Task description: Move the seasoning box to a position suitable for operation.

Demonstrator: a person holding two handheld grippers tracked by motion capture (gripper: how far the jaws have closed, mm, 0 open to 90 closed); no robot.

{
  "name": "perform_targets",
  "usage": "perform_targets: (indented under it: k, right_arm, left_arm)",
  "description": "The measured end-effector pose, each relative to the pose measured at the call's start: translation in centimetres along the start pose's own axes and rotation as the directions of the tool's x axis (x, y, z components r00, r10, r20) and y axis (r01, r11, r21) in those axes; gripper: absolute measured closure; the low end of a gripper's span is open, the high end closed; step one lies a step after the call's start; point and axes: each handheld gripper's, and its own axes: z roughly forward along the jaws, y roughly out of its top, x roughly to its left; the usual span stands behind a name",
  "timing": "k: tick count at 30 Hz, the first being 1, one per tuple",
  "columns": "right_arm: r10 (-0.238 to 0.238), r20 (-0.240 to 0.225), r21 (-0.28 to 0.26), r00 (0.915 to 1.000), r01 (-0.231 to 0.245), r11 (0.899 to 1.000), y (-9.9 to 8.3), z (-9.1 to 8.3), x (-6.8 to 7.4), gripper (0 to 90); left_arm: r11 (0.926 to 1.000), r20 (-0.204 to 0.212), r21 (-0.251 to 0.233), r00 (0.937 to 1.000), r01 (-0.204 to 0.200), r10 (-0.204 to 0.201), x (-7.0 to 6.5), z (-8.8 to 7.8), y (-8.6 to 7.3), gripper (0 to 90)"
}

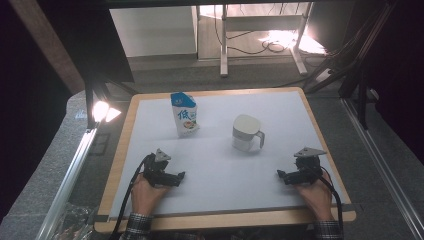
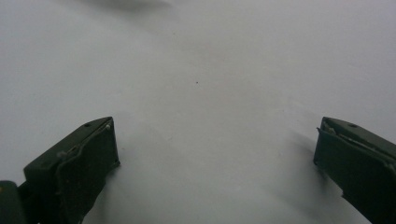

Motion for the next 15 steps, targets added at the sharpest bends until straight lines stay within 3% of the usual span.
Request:
perform_targets:
  k: [15]
  right_arm:
    - [0.001,-0.002,0.0,1.0,-0.001,1.0,-0.01,0.0,-0.01,0.1]
  left_arm:
    - [1.0,0.009,-0.001,1.0,0.001,-0.001,0.1,-0.02,-0.05,1.5]
